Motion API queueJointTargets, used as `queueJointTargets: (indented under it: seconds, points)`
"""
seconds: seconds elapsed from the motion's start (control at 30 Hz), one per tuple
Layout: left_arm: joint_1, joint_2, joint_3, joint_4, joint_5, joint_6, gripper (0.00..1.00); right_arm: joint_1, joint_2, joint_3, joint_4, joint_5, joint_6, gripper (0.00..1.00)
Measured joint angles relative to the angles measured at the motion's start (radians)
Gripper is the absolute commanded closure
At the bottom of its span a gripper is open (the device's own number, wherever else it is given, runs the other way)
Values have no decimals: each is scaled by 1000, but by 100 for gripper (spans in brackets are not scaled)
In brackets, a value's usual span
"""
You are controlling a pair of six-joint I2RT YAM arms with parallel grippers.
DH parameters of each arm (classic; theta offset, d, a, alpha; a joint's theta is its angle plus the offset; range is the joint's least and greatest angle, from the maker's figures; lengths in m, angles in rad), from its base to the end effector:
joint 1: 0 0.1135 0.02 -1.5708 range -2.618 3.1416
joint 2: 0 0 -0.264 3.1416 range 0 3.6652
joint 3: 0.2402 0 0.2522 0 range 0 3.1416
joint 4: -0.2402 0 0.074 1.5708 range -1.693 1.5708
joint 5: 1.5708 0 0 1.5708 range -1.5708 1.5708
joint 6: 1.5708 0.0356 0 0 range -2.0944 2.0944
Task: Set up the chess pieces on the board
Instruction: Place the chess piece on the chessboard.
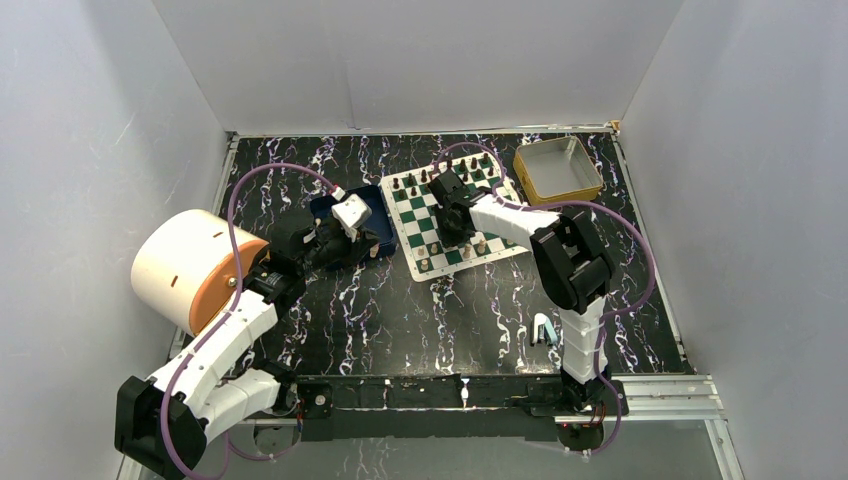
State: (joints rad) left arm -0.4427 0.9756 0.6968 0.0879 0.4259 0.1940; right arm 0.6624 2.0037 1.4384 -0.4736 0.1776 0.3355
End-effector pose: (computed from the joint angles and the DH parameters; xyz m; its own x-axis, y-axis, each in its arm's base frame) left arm 0.2002 -0.1112 0.3022 -0.0224 0.2049 -0.9785 0.7755 0.6213 0.1124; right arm 0.3390 0.2564 0.1786 -0.8177 -0.2268 -0.5290 -0.2811 0.9594 0.0232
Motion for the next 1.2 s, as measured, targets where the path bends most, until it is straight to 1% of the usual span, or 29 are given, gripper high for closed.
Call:
queueJointTargets:
  seconds: [0.17, 0.4, 0.57, 0.67, 0.83, 0.9, 1.03, 1.2]
  points:
    - [-4, 0, 0, 1, -2, -2, 100, 0, 0, 21, -26, 0, 1, 61]
    - [-6, 13, 8, 16, -46, -99, 100, 0, -5, 54, -44, -6, 3, 51]
    - [-6, 42, 22, 68, -58, -248, 100, -10, -52, 51, -47, -74, 25, 50]
    - [-6, 54, 14, 164, -61, -385, 100, -31, -140, -4, 8, -136, 44, 49]
    - [-6, 58, -34, 370, -92, -627, 100, -85, -339, -197, 195, -279, 109, 47]
    - [-6, 58, -50, 425, -114, -710, 100, -114, -432, -321, 338, -364, 161, 47]
    - [-6, 58, -53, 489, -167, -853, 100, -148, -593, -544, 611, -476, 296, 48]
    - [-6, 60, -47, 534, -230, -1043, 100, -144, -672, -653, 914, -565, 423, 44]
